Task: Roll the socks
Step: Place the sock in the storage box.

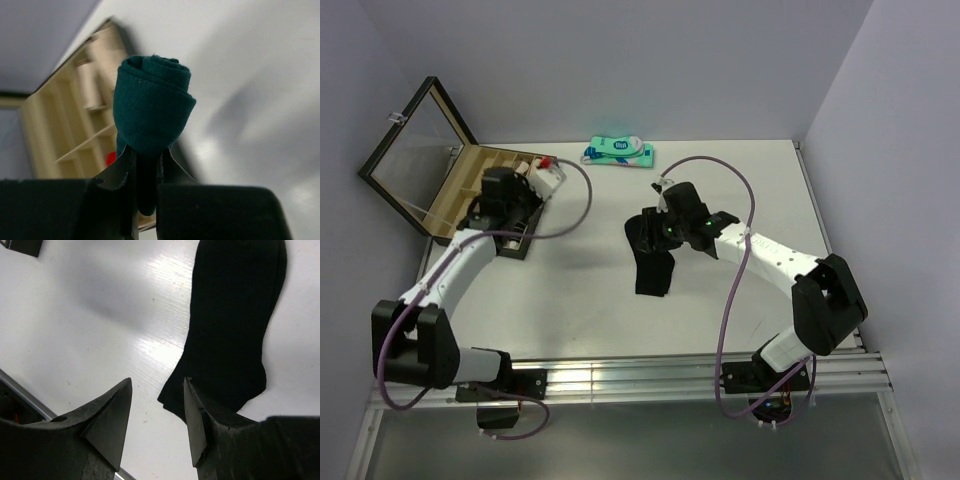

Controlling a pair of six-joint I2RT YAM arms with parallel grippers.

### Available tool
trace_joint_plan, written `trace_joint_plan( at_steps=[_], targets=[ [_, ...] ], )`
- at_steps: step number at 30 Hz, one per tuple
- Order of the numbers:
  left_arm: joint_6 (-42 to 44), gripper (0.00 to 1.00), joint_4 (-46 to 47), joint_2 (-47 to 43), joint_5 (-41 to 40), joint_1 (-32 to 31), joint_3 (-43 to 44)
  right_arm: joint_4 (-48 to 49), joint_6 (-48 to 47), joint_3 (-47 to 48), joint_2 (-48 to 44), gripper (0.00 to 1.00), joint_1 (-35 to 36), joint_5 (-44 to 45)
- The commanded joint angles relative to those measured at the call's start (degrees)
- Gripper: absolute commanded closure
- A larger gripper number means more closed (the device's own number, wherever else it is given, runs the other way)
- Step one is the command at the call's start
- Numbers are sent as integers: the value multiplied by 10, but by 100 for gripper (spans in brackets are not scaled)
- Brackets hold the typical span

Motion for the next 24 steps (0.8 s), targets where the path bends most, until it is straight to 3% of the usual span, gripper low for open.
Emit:
trace_joint_plan(
  at_steps=[1, 6, 9, 16, 24],
  targets=[
    [-7, 100, 32, 51, -52, 82, 94, 16, -6, 5, -26, 47, -3, 37],
    [-32, 100, 32, 189, -103, 161, 213, 16, -20, 23, -5, 47, -3, 49],
    [-31, 100, 40, 247, -131, 171, 256, 19, -21, 24, 9, 47, -3, 47],
    [-40, 100, 69, 335, -210, 194, 289, 37, -19, 20, 24, 47, -2, 41],
    [-52, 100, 87, 345, -266, 201, 255, 34, -25, 25, 26, 47, -3, 33]
  ],
)
